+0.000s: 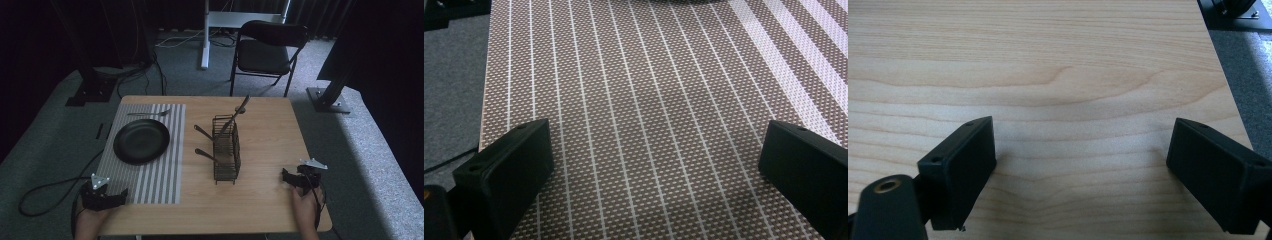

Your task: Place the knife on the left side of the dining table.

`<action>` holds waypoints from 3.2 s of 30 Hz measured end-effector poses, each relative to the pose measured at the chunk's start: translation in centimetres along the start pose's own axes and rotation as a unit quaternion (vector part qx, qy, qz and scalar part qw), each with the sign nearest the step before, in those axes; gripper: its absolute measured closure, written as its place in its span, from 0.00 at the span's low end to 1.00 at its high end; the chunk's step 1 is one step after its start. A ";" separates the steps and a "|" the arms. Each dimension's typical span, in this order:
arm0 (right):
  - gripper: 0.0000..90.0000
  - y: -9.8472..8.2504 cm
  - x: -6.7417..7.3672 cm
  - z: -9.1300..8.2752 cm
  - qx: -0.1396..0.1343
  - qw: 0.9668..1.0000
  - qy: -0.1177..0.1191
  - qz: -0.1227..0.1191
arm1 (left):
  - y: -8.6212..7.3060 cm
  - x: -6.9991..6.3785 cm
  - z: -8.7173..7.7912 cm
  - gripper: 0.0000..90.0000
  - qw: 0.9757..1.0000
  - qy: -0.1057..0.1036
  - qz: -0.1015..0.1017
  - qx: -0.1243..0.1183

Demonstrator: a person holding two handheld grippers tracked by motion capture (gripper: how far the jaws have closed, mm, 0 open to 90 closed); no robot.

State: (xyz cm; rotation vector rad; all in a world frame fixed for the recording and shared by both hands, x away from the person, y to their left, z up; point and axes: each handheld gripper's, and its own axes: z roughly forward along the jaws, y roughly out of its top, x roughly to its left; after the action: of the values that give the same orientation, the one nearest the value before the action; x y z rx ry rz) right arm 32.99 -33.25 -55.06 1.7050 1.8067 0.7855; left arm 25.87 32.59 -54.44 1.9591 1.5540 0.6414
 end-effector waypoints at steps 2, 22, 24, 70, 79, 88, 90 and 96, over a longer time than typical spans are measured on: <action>0.13 0.0 0.0 0.0 0.000 1.000 0.000 0.001 | 0.0 -0.2 -0.1 0.02 1.000 0.001 0.001 -0.003; 0.13 0.1 0.0 0.1 0.000 1.000 -0.001 0.002 | 2.3 -2.3 -2.5 0.02 0.998 -0.053 0.025 -0.023; 0.13 0.1 0.0 0.1 0.000 1.000 0.000 0.002 | 2.8 -2.9 -3.0 0.02 0.997 -0.060 0.034 -0.029; 0.13 0.1 0.0 0.1 0.000 1.000 -0.001 0.001 | 10.5 -11.8 -6.6 0.02 0.972 -0.163 0.137 -0.101; 0.13 0.1 0.0 0.1 0.000 1.000 -0.001 0.001 | 11.5 -13.4 -6.5 0.02 0.967 -0.180 0.148 -0.103; 0.13 0.1 0.0 0.1 0.000 1.000 -0.001 0.001 | 12.1 -14.5 -6.4 0.02 0.963 -0.197 0.152 -0.105; 0.13 0.1 0.0 0.1 0.000 1.000 -0.001 0.001 | 12.3 -14.7 -6.5 0.02 0.962 -0.200 0.155 -0.106; 0.13 0.1 0.0 0.1 0.000 1.000 -0.001 0.001 | 13.0 -15.5 -6.6 0.02 0.959 -0.207 0.161 -0.109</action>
State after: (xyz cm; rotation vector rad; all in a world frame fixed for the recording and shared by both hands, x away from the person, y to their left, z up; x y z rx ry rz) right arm 33.09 -33.24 -55.06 1.7075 1.8042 0.7848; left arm 27.38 16.01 -41.18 2.0305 0.8851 0.4642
